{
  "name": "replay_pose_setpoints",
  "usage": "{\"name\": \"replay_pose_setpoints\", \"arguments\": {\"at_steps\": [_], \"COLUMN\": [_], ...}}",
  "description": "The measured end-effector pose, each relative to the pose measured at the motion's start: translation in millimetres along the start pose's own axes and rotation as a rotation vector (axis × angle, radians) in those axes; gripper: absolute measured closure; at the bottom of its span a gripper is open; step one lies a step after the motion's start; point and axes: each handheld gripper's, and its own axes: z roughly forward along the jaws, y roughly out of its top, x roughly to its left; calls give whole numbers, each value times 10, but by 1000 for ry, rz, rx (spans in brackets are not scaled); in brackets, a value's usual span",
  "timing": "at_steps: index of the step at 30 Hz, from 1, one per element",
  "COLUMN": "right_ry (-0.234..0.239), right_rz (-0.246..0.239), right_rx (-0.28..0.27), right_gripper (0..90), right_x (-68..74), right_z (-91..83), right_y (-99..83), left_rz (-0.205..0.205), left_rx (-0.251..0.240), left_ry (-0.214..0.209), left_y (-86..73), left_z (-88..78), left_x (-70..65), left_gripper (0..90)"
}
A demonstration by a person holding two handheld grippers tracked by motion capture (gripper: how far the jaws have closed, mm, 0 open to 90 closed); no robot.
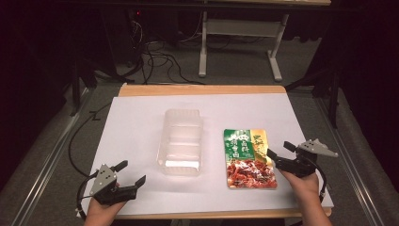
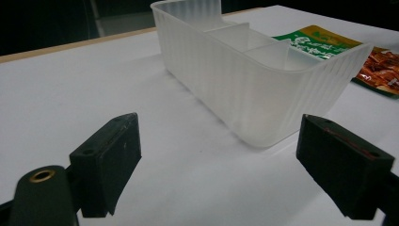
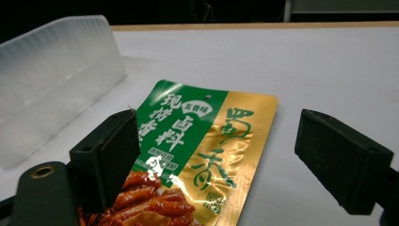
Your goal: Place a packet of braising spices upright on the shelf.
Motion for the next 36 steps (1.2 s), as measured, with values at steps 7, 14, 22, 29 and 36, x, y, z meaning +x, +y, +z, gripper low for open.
{"name": "replay_pose_setpoints", "arguments": {"at_steps": [7,14,22,29,36], "right_ry": [-13,-25,-11,-18,-16], "right_rz": [-35,-14,8,41,111], "right_rx": [6,-3,-5,57,130], "right_gripper": [152,154,160,162,200], "right_x": [41,-12,-44,-50,-163], "right_z": [-19,-66,-67,130,340], "right_y": [-11,-42,-57,-80,4], "left_rz": [0,3,6,11,3], "left_rx": [-1,1,8,8,-3], "left_ry": [-12,-23,-24,-25,-26], "left_y": [18,33,36,30,30], "left_z": [57,113,120,118,96], "left_x": [5,-11,-33,-39,-16], "left_gripper": [150,150,150,150,150]}}
